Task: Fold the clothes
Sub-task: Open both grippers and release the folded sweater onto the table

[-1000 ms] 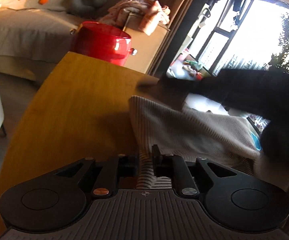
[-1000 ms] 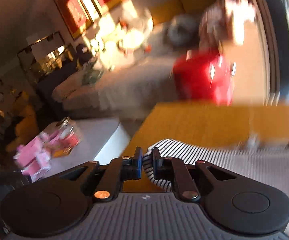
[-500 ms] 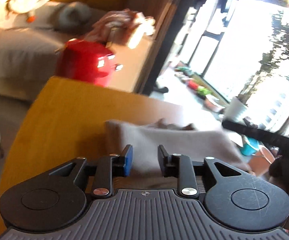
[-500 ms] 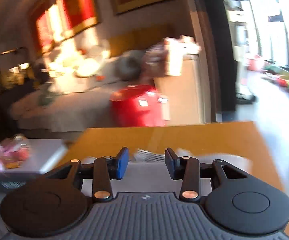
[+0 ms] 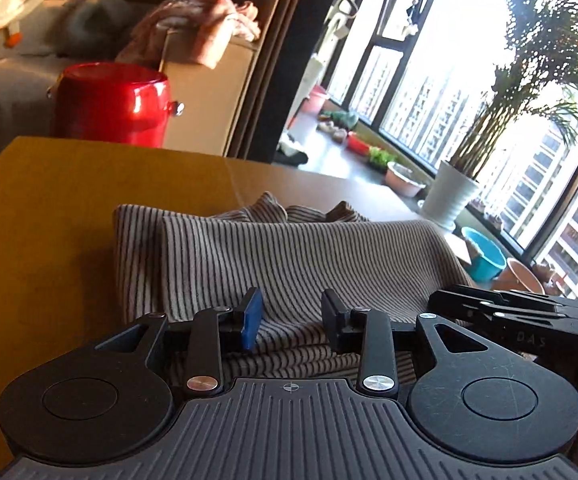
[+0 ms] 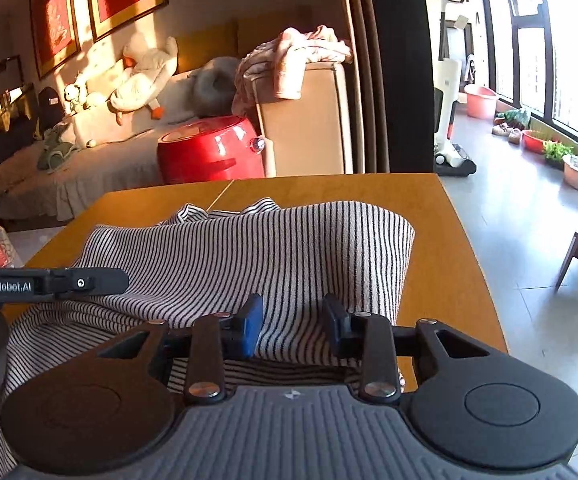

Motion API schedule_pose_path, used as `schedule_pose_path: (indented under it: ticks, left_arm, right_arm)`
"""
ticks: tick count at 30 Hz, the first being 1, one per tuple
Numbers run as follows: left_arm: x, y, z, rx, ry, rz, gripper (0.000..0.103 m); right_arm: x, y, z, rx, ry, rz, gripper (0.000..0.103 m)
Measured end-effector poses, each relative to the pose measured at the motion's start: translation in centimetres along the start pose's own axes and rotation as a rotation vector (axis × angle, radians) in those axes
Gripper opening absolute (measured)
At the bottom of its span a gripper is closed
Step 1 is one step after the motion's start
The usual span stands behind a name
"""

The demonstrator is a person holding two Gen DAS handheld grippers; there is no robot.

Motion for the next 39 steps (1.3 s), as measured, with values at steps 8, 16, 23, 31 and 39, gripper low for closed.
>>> schedule_pose_path:
  ticks: [8, 16, 23, 31, 39]
  left_arm:
    - [-0.3, 0.9, 0.4, 0.032, 0.013, 0.026, 0.057]
    - [-0.5, 0.8, 0.2, 0.024, 0.029, 0.037, 0.074]
    - [-0.9, 0.3, 0.0, 0.001, 0.043, 0.023, 0.078]
    - [-1.8, -0.5, -0.4, -0.033, 0.038, 0.003, 0.065]
    - [-2.4, -2.1, -0.2, -0.052, 0.034, 0.025, 0.043]
  right_arm:
    - [-0.5, -0.1, -0.1, -0.003, 0.014, 0.005, 0.032]
    - [-0.6, -0.3, -0.2, -0.009, 0.022, 0.015, 0.032]
    - [-0.5, -0.5, -0.3, -0.023, 0.020, 0.037, 0.032]
    - [-1.1, -1.7, -3.0, -0.042, 0.044, 0.118, 0.051]
    - [1.1, -1.9, -1.1, -0.104, -0.006, 0.189, 0.052]
Point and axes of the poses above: each gripper's, at about its wrist camera, not at the fingertips, and x roughly the way its jaws point, y to its right, z to its underside, the point moved 10 cm from there along x, roughly the way its jaws point, and after that the axes turned 7 degrees about z, right-handed, at the moved point
